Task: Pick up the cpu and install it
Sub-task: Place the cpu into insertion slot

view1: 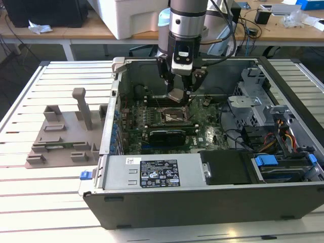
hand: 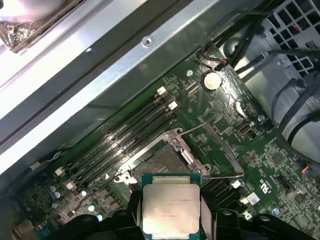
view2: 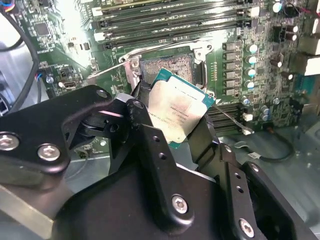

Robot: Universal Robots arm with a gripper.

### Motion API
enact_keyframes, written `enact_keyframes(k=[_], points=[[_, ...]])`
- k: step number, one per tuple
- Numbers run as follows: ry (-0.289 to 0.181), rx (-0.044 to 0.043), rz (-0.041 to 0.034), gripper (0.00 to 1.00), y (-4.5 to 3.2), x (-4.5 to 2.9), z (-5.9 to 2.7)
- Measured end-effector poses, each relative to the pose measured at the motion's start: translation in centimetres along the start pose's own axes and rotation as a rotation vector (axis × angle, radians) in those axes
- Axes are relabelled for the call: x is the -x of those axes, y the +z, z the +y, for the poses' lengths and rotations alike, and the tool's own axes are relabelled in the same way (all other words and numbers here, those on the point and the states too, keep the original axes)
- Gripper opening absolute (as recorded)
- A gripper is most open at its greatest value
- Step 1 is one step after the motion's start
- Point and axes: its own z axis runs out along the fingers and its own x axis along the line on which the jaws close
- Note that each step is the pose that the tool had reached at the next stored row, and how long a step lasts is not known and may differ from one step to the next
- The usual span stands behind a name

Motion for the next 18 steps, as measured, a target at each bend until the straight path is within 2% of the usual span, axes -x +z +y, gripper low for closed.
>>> enact_keyframes(k=[9, 12, 13, 18], points=[[0.118, -0.0012, 0.0039, 0.55, 0.01, 0.00, 0.00], [0.175, -0.0018, 0.0058, 0.55, 0.01, 0.00, 0.00], [0.208, -0.0021, 0.0071, 0.55, 0.01, 0.00, 0.00], [0.284, -0.0027, 0.0098, 0.55, 0.01, 0.00, 0.00]])
